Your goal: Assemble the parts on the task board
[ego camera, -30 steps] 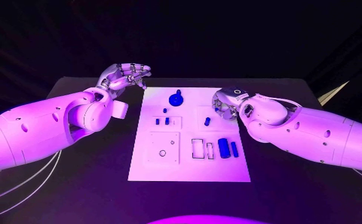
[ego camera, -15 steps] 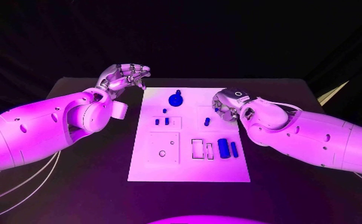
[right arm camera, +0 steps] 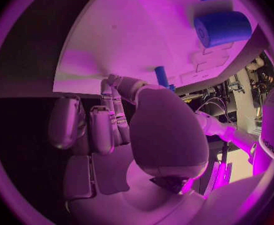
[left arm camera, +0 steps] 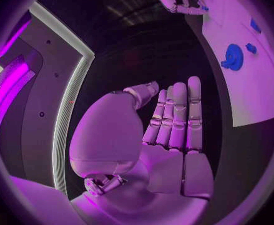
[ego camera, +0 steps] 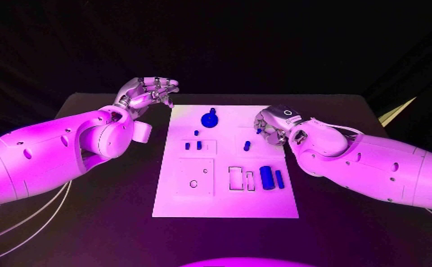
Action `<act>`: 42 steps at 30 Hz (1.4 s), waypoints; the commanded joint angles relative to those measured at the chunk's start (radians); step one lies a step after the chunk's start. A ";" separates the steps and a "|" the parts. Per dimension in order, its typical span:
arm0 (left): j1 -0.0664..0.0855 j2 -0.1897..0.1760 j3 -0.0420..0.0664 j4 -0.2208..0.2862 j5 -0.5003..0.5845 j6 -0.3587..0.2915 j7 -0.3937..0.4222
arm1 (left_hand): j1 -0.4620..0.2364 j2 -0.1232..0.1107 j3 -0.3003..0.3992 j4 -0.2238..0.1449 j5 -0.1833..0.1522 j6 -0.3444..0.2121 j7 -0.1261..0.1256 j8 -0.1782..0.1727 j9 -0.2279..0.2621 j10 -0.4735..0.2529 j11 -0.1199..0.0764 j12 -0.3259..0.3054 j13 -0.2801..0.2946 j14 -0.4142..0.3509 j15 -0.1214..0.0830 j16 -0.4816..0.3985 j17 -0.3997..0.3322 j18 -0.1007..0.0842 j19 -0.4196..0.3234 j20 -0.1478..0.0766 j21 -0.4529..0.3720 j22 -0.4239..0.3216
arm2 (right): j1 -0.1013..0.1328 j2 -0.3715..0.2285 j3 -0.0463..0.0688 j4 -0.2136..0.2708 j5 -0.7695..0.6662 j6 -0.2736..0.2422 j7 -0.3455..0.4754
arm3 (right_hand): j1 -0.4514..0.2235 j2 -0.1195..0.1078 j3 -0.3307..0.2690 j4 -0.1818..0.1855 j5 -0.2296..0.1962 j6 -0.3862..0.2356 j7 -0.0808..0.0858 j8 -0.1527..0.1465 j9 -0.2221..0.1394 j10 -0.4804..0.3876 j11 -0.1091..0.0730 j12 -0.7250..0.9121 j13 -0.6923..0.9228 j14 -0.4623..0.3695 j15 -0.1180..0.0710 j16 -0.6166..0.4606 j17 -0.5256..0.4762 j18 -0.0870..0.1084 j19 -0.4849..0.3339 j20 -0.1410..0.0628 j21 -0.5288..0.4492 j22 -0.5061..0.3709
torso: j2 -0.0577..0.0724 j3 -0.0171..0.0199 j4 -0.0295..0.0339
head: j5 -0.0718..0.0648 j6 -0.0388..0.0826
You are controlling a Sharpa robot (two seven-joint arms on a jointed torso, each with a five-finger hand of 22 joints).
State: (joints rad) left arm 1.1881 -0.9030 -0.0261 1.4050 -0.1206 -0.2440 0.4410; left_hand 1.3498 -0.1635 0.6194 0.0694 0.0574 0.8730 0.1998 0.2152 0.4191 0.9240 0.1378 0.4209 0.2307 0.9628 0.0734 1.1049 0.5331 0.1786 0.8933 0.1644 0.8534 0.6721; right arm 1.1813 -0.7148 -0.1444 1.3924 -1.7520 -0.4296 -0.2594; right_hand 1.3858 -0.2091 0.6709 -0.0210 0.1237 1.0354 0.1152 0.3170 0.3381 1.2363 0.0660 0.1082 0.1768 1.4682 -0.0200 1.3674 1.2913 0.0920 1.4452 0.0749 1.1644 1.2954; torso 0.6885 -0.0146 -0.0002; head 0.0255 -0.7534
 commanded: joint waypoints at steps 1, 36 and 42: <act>0.000 0.000 0.001 -0.001 -0.001 0.000 0.000 | -0.006 -0.006 -0.029 0.019 -0.004 -0.022 0.005 0.014 0.000 -0.020 0.005 0.002 -0.010 -0.004 -0.001 -0.017 -0.012 0.005 0.001 0.002 -0.018 -0.014 | 0.003 -0.008 0.001 0.009 0.012 -0.009 0.001 | -0.006 0.040 0.050 -0.013 0.015 0.028 0.010 0.020 0.024 0.029 -0.010 -0.001 0.007 0.047 -0.006 0.016 0.027 -0.021 0.025 -0.003 0.023 0.100 | 0.000 -0.0004 0.0001 | 0.001 0.001; 0.000 -0.001 0.001 -0.011 -0.001 -0.001 -0.005 | 0.001 -0.011 -0.032 0.015 -0.004 -0.034 0.008 0.013 -0.001 -0.033 0.008 0.004 -0.011 -0.008 0.001 -0.018 -0.014 0.005 0.004 0.004 -0.026 -0.020 | 0.045 -0.063 0.009 0.106 0.086 0.061 -0.010 | -0.124 -0.053 -0.011 0.014 0.011 -0.063 0.030 -0.053 0.006 -0.073 0.021 -0.047 -0.022 0.042 0.022 0.006 0.013 -0.010 0.000 0.020 -0.046 0.076 | 0.000 0.0004 -0.0002 | -0.006 0.008; 0.000 -0.001 0.001 -0.011 -0.001 0.000 -0.004 | 0.003 -0.011 -0.032 0.014 -0.004 -0.035 0.008 0.014 -0.001 -0.035 0.008 0.004 -0.011 -0.008 0.001 -0.018 -0.014 0.005 0.005 0.004 -0.027 -0.021 | 0.035 -0.038 0.007 0.071 0.100 0.073 0.016 | -0.100 -0.055 -0.113 0.031 0.015 -0.090 0.048 -0.104 -0.020 -0.165 0.039 -0.044 -0.058 0.022 0.039 -0.024 -0.026 0.010 -0.039 0.038 -0.176 0.018 | 0.000 0.0000 0.0001 | -0.005 0.007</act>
State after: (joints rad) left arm 1.1881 -0.9049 -0.0261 1.3923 -0.1206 -0.2453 0.4347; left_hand 1.3499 -0.1636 0.6194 0.0694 0.0574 0.8584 0.2041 0.2152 0.4191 0.9149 0.1454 0.4210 0.2301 0.9625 0.0736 1.1047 0.5286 0.1785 0.8934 0.1645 0.8419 0.6591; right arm 1.2182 -0.7564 -0.1368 1.4692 -1.6543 -0.3614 -0.2521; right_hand 1.2653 -0.2749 0.6030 0.0043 0.1241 0.9433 0.1569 0.2258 0.3244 1.1248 0.1008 0.0698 0.1278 1.4703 0.0075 1.3532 1.2683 0.0927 1.4143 0.1126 0.9935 1.2951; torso 0.6886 -0.0143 -0.0005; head 0.0199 -0.7460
